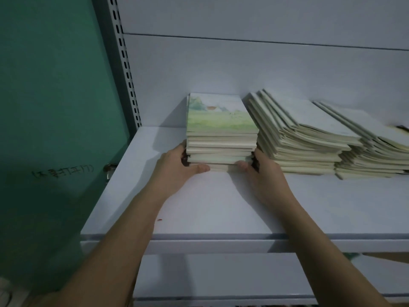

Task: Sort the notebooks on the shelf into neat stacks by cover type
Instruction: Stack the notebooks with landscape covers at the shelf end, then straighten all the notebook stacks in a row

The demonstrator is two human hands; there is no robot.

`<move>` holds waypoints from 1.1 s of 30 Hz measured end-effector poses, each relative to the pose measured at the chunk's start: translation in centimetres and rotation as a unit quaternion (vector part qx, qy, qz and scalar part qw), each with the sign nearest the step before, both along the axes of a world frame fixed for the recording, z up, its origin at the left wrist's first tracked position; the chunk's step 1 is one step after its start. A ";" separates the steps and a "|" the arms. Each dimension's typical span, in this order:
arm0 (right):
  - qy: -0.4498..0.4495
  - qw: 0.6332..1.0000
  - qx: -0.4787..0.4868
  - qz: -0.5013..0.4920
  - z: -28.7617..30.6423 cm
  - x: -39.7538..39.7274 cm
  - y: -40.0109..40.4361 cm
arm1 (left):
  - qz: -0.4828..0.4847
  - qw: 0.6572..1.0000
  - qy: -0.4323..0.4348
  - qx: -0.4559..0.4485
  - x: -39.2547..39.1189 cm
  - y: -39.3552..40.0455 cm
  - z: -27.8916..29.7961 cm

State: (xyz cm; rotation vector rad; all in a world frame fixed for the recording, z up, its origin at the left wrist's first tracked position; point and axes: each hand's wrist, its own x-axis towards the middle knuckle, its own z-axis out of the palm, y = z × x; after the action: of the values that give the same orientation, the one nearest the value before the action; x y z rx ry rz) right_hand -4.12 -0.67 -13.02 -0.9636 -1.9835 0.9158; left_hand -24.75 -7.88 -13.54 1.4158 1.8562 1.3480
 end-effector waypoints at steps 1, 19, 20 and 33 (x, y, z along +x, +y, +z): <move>-0.001 1.000 0.001 0.000 0.1 0.0 0.0 | -0.012 1.000 -0.012 0.005 -0.1 -0.1 -0.1; 0.132 0.988 -0.073 -0.022 -0.4 -2.7 1.0 | -0.015 0.997 -0.072 0.035 1.7 0.8 0.6; 0.126 0.989 -0.069 -0.019 -0.3 -2.7 1.1 | -0.009 0.996 -0.084 0.039 1.9 0.8 0.7; 0.012 0.981 -0.014 0.191 4.3 10.3 0.1 | 0.298 0.925 0.030 0.232 9.3 -2.5 2.9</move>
State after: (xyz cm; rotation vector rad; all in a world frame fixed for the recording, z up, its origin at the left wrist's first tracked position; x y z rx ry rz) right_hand 6.21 -0.59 -8.74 -0.5903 -2.1798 1.1583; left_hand -15.43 -10.40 -10.61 1.1268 2.2107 2.1784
